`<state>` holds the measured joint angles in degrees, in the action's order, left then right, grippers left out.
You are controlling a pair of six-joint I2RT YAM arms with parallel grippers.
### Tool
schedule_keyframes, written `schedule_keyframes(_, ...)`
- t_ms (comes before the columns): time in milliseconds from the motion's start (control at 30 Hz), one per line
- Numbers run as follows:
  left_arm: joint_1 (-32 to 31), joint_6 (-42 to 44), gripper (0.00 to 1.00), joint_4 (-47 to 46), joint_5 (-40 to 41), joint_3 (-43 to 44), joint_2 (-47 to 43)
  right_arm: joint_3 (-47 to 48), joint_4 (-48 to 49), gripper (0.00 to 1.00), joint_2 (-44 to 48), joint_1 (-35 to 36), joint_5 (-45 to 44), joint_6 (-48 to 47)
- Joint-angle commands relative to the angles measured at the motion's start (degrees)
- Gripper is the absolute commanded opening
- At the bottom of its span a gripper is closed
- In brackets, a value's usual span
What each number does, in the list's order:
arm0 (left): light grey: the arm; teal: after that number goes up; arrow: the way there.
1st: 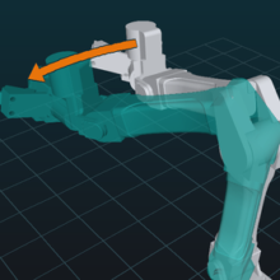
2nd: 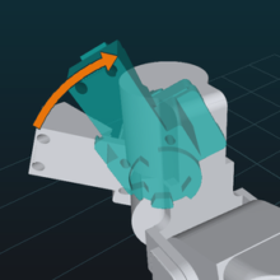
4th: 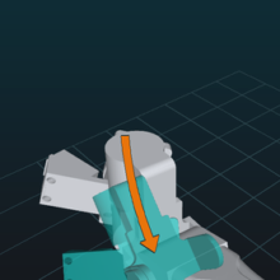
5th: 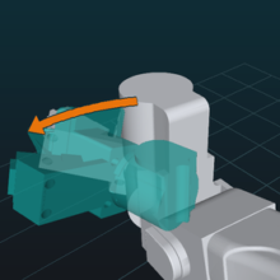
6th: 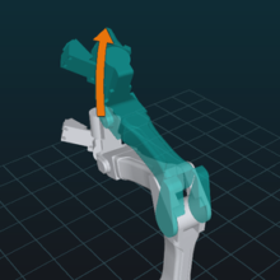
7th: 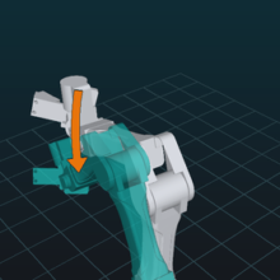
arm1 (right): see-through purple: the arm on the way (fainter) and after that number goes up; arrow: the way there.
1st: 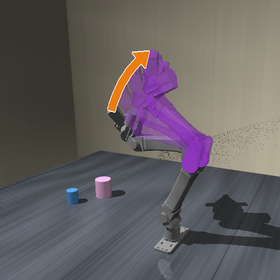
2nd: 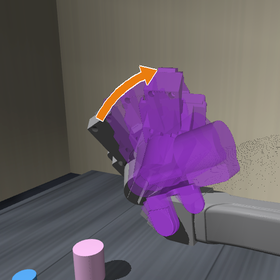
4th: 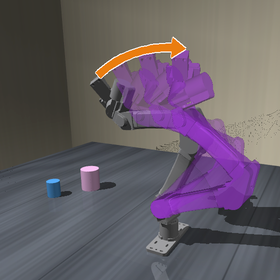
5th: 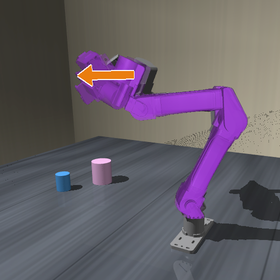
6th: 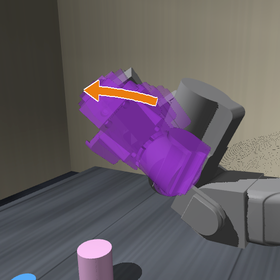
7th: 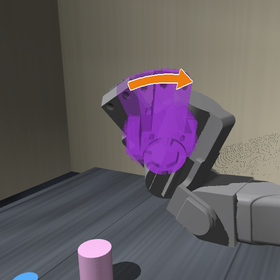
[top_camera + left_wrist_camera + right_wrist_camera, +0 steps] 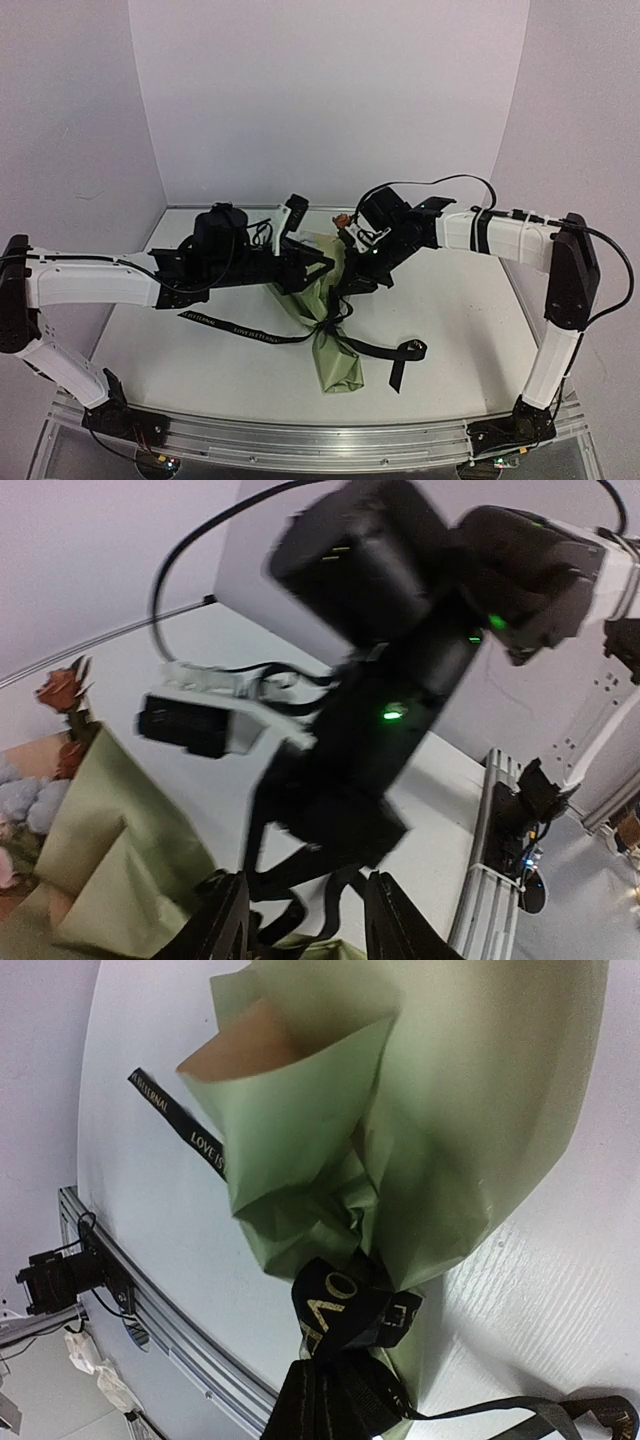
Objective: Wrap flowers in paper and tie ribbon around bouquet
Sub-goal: Cross the half-tied ribbon over the folded bouquet.
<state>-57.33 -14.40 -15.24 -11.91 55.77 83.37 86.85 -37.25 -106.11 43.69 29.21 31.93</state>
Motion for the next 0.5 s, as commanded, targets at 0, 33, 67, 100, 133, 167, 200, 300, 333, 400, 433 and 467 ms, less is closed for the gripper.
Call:
schedule_keyframes(0,3.19,-3.92,0.42,0.99,2.18,-4.77,-2.84,-0.76,-0.1,0.0,5.41,2.37,-0.34,-4.21)
schedule_keyframes(33,3.57,-3.43,0.42,1.71,1.59,-5.11,-2.81,-1.06,-0.1,0.0,5.89,2.81,-0.17,-4.91)
schedule_keyframes(67,4.0,-2.88,0.41,2.23,0.68,-5.26,-2.62,-1.4,-0.1,0.0,6.3,3.26,-0.2,-5.6)
schedule_keyframes(100,4.56,-2.39,0.4,2.66,-0.84,-5.33,-2.42,-1.7,-0.09,0.0,6.78,3.64,-0.14,-6.34)
schedule_keyframes(133,5.08,-1.89,0.38,2.81,-2.68,-5.4,-2.19,-2.03,-0.03,0.0,7.25,4.1,-0.12,-6.92)
schedule_keyframes(167,5.56,-1.54,0.37,2.73,-4.21,-5.57,-1.94,-2.25,-0.02,0.0,7.71,4.42,-0.07,-7.31)
schedule_keyframes(200,6.01,-1.25,0.37,2.51,-5.49,-5.71,-1.7,-2.55,-0.01,0.0,8.11,4.75,0.03,-7.87)
schedule_keyframes(300,7.7,-0.67,0.36,1.75,-12.63,-5.41,-0.71,-2.78,-0.01,0.0,8.53,5.43,0.61,-8.68)
schedule_keyframes(333,7.92,-0.14,0.36,1.83,-14.44,-5.16,-0.41,-2.83,-0.01,0.0,8.58,5.58,0.66,-8.84)
schedule_keyframes(400,8.11,1.19,0.36,2.84,-16.74,-4.27,0.4,-2.99,-0.02,0.0,8.8,5.68,0.61,-9.16)
schedule_keyframes(433,8.2,1.79,0.36,3.54,-17.93,-3.74,0.89,-3.07,-0.02,0.0,8.84,5.71,0.59,-9.27)
schedule_keyframes(467,8.27,2.4,0.36,4.44,-18.86,-3.1,1.59,-3.09,-0.01,0.0,8.85,5.73,0.69,-9.37)
